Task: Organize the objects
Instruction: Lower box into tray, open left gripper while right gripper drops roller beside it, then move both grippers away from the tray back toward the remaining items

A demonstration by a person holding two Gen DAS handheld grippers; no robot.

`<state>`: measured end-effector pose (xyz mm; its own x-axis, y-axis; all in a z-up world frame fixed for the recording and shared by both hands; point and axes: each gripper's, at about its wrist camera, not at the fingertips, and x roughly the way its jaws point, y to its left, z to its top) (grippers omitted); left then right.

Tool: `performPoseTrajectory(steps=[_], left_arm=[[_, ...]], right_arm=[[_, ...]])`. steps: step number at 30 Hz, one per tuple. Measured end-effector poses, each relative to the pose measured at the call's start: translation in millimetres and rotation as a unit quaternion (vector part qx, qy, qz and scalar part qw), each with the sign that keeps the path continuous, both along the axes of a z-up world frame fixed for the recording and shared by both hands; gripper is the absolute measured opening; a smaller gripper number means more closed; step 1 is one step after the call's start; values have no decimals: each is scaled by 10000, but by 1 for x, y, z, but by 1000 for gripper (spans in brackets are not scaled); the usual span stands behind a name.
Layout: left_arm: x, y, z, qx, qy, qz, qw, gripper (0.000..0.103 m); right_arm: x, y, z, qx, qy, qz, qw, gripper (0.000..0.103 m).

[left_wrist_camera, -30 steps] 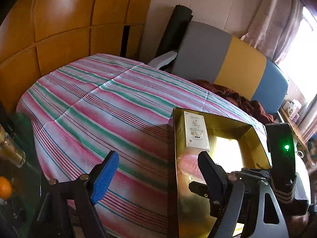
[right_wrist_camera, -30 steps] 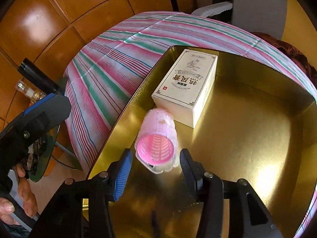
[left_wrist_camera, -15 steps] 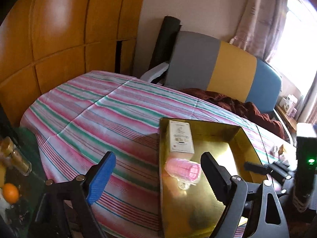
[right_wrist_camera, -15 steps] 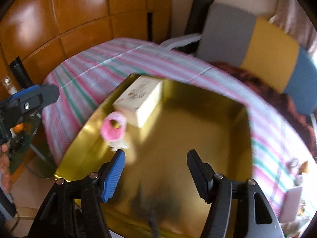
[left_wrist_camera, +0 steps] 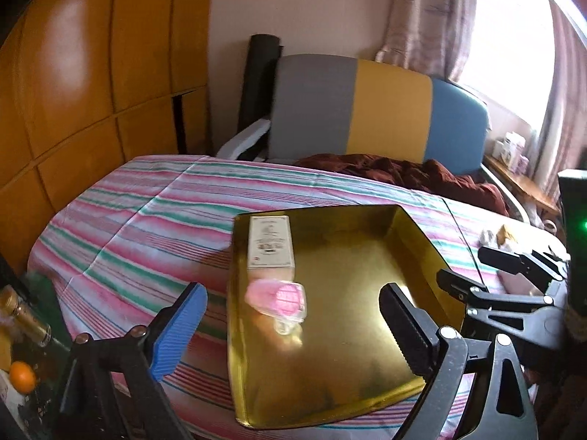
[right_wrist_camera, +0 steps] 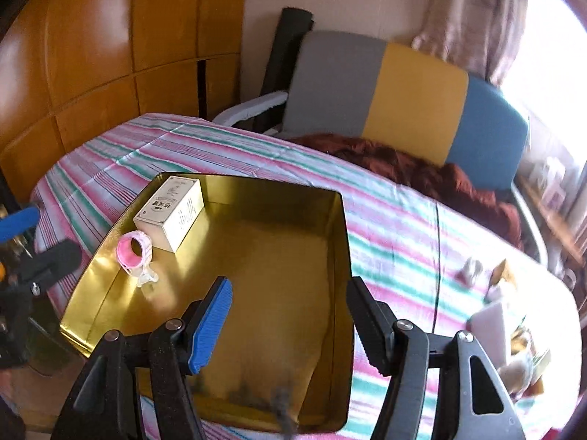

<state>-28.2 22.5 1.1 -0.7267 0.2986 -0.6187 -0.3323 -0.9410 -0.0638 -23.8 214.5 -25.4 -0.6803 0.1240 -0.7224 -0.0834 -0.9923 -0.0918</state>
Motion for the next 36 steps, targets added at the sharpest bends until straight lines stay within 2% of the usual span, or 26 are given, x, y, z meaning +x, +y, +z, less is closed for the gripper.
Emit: performPoseTrajectory(steps=[9,15,19,22,27,32,34,36], left_arm=[[13,38,-6,-217,-65,-569,9981,96],[21,63,-11,-311,-122,-971,9947,96],[25,78,-14,-350,-184,-1230,9916,96],[27,90,-16,-378,-235,-1387,9893,96],[30,107,-17,-387,-307,-1623,9855,96],[31,132,-17,-333,-467,-1947,9792,96],[33,146,-15,-325,-496,-2089,9761,96],[35,160,-14,-363,-486,-2244,9726,96]], right_arm=[[30,48,-2,-546,10,-465,9974,65],[54,103,-3,-829,52,-976,9917,65],[76,149,-1,-1075,127,-1387,9844,66],[93,186,6,-1073,250,-1796,9775,66],[130,257,14,-1328,554,-2636,9538,66],[163,311,-1,-1684,727,-3407,9221,68],[175,329,-14,-2339,809,-3604,8994,68],[184,337,-14,-2531,1019,-3712,8876,69]])
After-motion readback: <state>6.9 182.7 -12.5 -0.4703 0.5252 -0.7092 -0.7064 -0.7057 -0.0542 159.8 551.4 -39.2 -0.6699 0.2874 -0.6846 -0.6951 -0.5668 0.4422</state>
